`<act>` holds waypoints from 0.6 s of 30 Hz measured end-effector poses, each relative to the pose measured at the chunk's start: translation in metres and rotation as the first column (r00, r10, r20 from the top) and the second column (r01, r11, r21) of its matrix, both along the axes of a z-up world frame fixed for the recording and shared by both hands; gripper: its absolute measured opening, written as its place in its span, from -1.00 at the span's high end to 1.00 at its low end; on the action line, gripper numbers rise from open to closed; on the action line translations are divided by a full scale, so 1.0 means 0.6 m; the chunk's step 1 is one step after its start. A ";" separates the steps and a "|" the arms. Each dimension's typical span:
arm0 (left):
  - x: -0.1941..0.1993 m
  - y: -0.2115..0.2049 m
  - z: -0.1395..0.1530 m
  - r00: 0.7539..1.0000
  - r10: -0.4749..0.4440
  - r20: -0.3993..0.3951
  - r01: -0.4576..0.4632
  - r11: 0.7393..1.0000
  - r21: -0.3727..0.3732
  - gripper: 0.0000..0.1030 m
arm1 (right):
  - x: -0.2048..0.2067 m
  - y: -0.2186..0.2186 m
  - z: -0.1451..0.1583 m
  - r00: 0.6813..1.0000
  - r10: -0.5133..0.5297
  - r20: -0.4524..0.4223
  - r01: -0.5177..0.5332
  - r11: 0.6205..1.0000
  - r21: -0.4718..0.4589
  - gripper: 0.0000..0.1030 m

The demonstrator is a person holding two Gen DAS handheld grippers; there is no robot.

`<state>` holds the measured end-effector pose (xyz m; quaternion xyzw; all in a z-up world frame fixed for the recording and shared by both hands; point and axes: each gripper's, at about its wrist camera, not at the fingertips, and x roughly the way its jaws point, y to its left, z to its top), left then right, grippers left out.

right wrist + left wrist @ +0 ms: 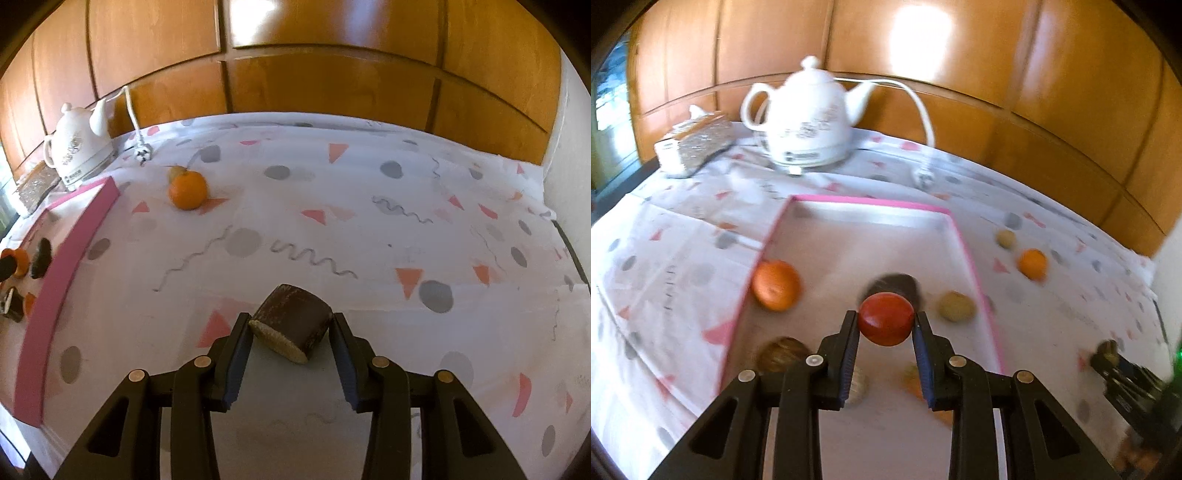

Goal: Organize fruits
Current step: 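Carry the tomato into the tray and open the left gripper while the right carries the cylinder, then lower the dark cylinder into the tray and open the right gripper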

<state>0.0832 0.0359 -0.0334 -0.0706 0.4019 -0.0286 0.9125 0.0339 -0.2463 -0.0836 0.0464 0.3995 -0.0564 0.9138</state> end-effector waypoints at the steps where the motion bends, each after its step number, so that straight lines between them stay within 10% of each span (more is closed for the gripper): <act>1: 0.003 0.007 0.001 1.000 0.015 0.001 -0.015 1.000 0.008 0.43 | 0.000 0.008 0.006 1.000 0.013 0.005 -0.013 1.000 -0.002 0.16; 18: 0.012 0.064 -0.015 0.992 0.123 -0.027 -0.123 0.992 0.000 0.41 | 0.022 0.229 0.086 0.905 0.418 0.082 -0.423 0.905 0.054 0.16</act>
